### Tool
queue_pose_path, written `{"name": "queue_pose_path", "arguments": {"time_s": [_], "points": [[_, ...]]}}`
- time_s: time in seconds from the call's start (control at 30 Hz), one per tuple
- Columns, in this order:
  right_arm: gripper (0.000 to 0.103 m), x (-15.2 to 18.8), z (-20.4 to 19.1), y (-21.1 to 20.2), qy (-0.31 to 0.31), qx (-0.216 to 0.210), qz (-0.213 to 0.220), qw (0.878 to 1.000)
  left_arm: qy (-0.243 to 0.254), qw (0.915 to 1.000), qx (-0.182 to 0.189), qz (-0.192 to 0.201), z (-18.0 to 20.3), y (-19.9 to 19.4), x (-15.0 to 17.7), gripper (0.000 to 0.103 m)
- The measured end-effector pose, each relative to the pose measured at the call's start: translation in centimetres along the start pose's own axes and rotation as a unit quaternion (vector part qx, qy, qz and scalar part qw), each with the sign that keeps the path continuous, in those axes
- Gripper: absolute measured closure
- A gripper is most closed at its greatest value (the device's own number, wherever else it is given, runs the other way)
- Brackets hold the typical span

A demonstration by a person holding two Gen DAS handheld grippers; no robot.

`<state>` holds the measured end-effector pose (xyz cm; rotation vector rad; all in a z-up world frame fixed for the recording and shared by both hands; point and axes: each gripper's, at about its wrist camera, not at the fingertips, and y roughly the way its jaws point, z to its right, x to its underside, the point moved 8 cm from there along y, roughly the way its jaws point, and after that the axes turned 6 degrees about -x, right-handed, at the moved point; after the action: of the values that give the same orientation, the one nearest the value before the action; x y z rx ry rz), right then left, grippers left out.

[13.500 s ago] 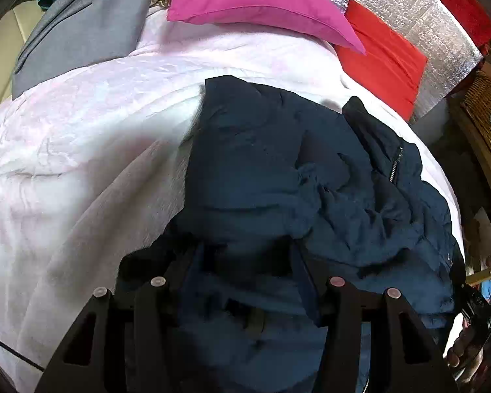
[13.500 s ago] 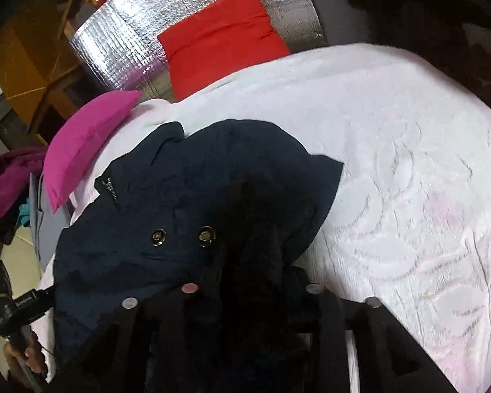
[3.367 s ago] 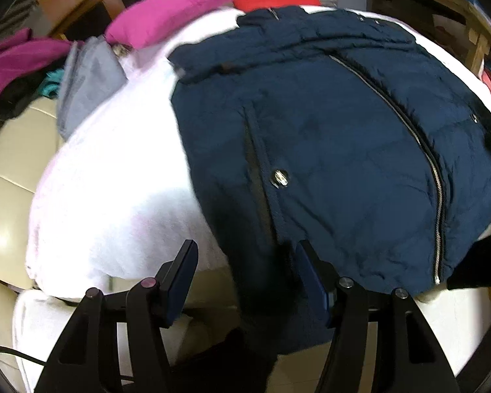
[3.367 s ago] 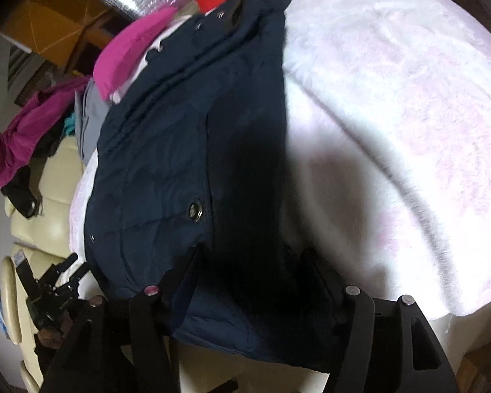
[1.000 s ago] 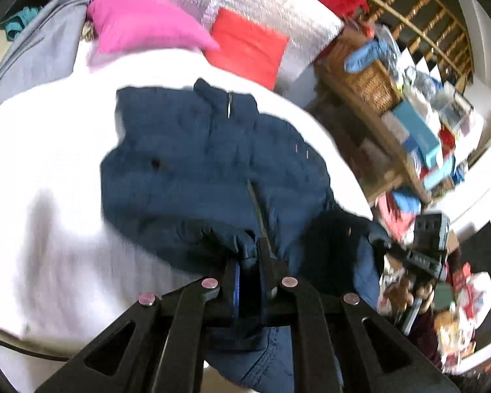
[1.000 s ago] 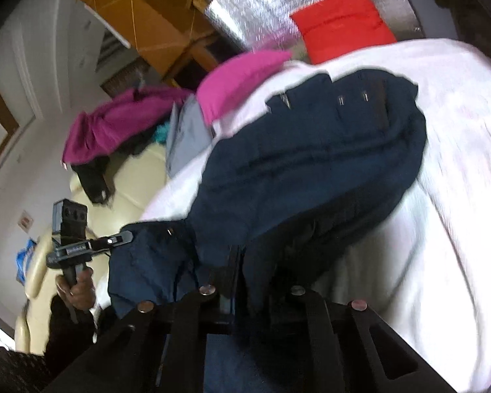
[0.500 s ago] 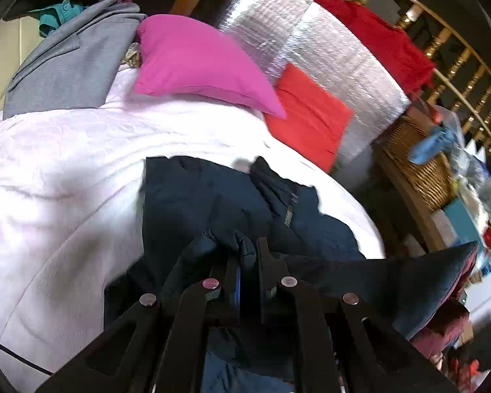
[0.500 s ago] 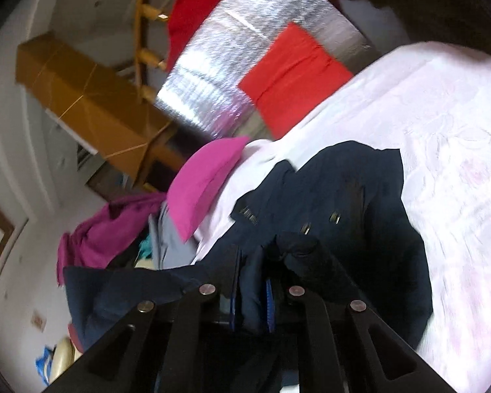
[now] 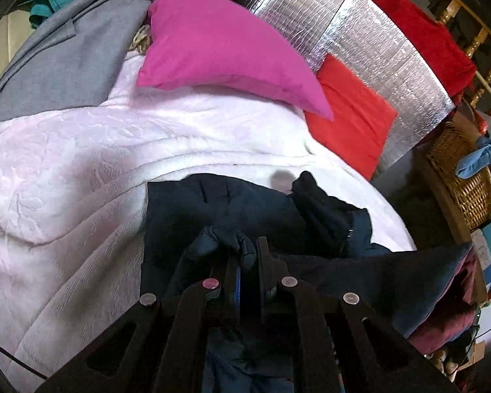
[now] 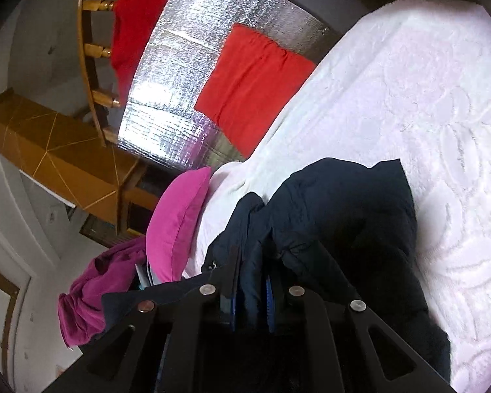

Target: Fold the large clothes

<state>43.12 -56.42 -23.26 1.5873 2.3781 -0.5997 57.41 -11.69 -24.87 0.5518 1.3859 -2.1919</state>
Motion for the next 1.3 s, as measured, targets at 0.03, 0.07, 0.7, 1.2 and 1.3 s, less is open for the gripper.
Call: {"name": "queue_pose_path", "arguments": {"time_s": [0.03, 0.07, 0.7, 1.2, 1.3], "points": [[0.090, -0.2, 0.2, 0.2, 0.007, -0.002, 0.001, 1.000, 0.000, 1.0000, 0.000, -0.003, -0.1, 0.3, -0.1, 0.094], [0.090, -0.3, 0.4, 0.3, 0.013, -0.003, 0.002, 1.000, 0.001, 1.0000, 0.001, -0.004, -0.1, 0.5, -0.2, 0.093], [0.033, -4.6, 1.8, -1.1, 0.125, -0.116, 0.091, 0.981, -0.147, 0.9700, 0.192, 0.018, -1.7, 0.2, -4.4, 0.011], [0.033, -5.5, 2.9, -2.5, 0.061, 0.062, 0.063, 0.994, -0.159, 0.9871, 0.018, -0.009, -5.7, 0.7, -2.3, 0.010], [0.033, -4.3, 3.6, -2.8, 0.043, 0.087, 0.037, 0.995, -0.120, 0.9923, -0.017, -0.025, -5.5, 0.3, -1.1, 0.010]]}}
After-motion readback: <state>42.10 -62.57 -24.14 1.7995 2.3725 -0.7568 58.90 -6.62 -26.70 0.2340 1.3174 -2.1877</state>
